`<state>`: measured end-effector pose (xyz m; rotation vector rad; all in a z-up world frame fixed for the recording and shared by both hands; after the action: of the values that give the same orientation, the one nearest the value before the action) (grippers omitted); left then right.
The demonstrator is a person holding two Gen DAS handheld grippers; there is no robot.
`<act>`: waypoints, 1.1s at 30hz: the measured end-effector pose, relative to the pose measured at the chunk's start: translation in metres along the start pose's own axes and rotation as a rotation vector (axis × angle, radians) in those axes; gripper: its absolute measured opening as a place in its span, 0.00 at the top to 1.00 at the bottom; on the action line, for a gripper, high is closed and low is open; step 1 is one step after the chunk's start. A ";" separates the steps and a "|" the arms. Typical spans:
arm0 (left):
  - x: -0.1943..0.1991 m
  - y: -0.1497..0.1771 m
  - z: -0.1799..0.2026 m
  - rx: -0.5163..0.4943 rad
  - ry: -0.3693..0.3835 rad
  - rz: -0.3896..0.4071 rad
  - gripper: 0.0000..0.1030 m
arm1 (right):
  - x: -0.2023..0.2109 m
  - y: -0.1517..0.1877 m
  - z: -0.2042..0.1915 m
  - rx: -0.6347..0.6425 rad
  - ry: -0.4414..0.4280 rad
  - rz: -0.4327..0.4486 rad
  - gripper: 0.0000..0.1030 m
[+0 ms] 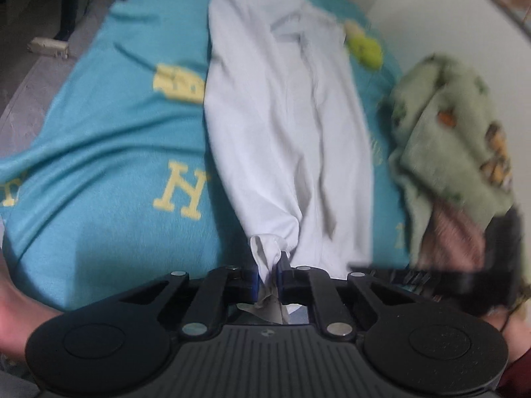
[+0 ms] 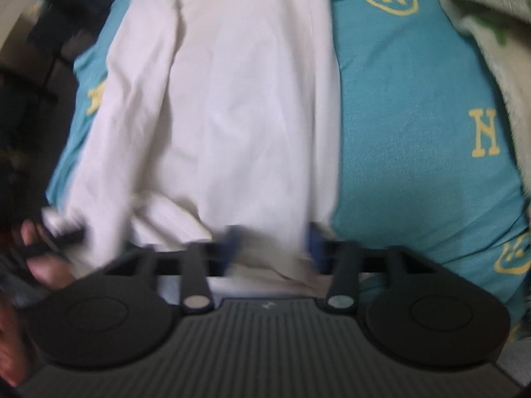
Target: Fold clothes
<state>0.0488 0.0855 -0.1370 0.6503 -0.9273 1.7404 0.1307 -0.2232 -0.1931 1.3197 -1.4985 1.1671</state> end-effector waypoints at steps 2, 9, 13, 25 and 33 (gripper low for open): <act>0.017 0.000 0.002 0.003 0.017 0.068 0.90 | 0.012 0.003 0.001 -0.008 -0.039 0.054 0.94; 0.092 -0.001 0.015 -0.020 0.029 0.211 0.92 | 0.084 0.017 0.022 -0.120 -0.286 0.283 0.95; 0.131 -0.004 0.038 -0.048 0.050 0.282 0.92 | 0.133 0.025 0.031 -0.118 -0.390 0.386 0.95; 0.229 0.050 0.090 -0.167 0.071 0.378 0.92 | 0.214 0.072 0.050 -0.064 -0.565 0.557 0.95; 0.214 0.014 0.097 -0.173 0.037 0.430 0.92 | 0.193 0.023 0.062 -0.151 -0.595 0.541 0.95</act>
<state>-0.0364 0.1151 0.0797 0.3180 -1.2429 2.0082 0.0829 -0.3303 -0.0259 1.2525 -2.4381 0.9817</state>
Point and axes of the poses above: each gripper's, at about its wrist camera, not at the fingertips, and x roughly against the way its jaws point, z to its right, y to its underside, the point moved 1 cm from there along -x, roughly the way its jaws point, and after that the axes turned 5 degrees about -z, right-handed, at the moved point
